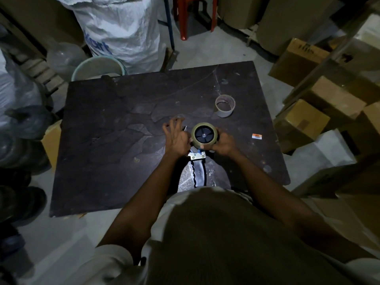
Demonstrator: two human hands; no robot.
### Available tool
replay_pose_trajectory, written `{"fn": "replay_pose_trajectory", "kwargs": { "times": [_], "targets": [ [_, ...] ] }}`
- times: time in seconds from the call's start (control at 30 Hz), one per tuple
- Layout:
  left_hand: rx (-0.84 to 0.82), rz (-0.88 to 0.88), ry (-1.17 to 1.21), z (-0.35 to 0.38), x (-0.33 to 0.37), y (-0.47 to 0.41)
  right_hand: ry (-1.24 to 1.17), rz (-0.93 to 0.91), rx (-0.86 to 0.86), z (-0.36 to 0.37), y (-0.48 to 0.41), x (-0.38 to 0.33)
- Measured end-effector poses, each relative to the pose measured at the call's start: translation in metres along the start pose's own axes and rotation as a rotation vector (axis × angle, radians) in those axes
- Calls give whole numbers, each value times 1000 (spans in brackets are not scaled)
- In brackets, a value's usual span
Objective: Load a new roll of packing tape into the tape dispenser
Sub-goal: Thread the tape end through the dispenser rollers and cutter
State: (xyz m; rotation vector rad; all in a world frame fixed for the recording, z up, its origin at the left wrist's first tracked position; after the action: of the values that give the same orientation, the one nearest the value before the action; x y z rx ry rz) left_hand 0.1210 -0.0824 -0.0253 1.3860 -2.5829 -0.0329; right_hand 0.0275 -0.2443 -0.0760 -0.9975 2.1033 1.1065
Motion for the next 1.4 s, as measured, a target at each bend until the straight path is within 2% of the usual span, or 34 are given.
{"fn": "replay_pose_trajectory", "kwargs": {
  "times": [0.3,0.5,0.77,1.0,1.13,1.4],
  "targets": [
    [82,-10,97,9,-3,0,-48,5,2,-2,3,-1],
    [207,46,149,12,-10,1,24,-75,0,2,9,-9],
    [182,118,62,17,-18,10,-5,-40,-37,10,-5,9],
    [-34,53,-95,27,-15,0,-90,-51,-60,7,7,-3],
    [4,43,-106,27,-11,-4,-61,-83,-41,16,-21,32],
    [81,23,-46,24,-8,0,84,-37,-33,7,2,6]
  ]
}}
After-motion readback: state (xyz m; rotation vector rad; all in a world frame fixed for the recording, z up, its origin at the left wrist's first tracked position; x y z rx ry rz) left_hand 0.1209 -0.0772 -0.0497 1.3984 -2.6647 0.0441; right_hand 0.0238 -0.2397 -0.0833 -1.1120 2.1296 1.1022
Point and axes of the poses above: each hand's wrist, its own y-axis away from the middle knuckle, its own z-axis out of the palm, x = y × z, the point moved 7 cm from there along -y, towards the middle knuckle, and after that the axes turned 1 degree about -z, right-handed, at the moved point
